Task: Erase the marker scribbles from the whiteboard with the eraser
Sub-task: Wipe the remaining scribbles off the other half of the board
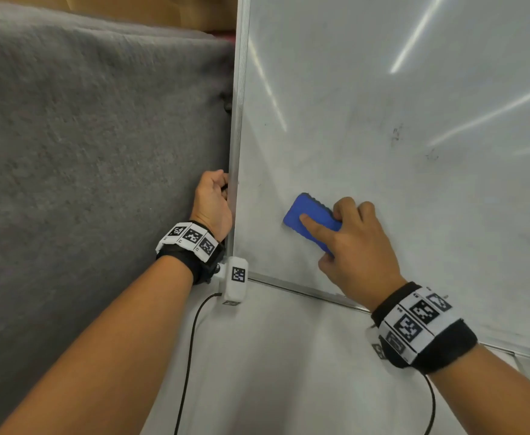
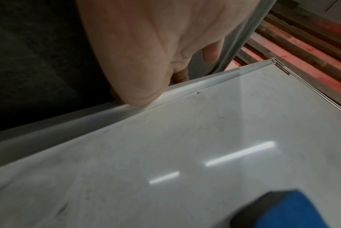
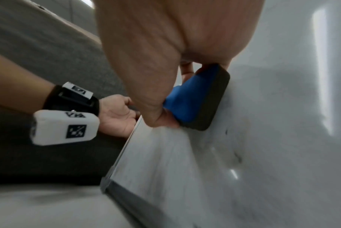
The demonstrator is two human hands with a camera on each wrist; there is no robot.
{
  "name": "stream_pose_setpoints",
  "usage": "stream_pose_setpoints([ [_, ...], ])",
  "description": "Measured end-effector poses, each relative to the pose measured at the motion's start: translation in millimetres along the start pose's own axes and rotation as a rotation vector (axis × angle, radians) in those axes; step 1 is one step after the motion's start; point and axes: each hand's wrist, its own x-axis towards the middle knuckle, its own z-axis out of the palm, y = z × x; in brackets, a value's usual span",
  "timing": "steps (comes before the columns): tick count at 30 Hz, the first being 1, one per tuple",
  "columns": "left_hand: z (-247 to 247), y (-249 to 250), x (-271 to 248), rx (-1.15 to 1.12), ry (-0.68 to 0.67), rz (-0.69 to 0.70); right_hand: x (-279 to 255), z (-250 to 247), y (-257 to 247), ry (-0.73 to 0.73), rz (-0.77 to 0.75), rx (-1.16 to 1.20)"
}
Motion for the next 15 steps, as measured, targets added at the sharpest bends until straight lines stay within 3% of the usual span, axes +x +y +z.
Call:
stream_pose_setpoints([
  [5, 6, 2, -5, 0.017, 0.044, -0.001, -26, -2, 16, -0.055, -0.063, -0.015],
  [10, 20, -2, -6, 0.110, 0.146, 0.027, -26, -20, 36, 0.039, 0.097, -0.013],
  [15, 26, -7, -6, 0.308, 0.260, 0.059, -45, -22, 40, -0.067, -0.020, -0.012],
])
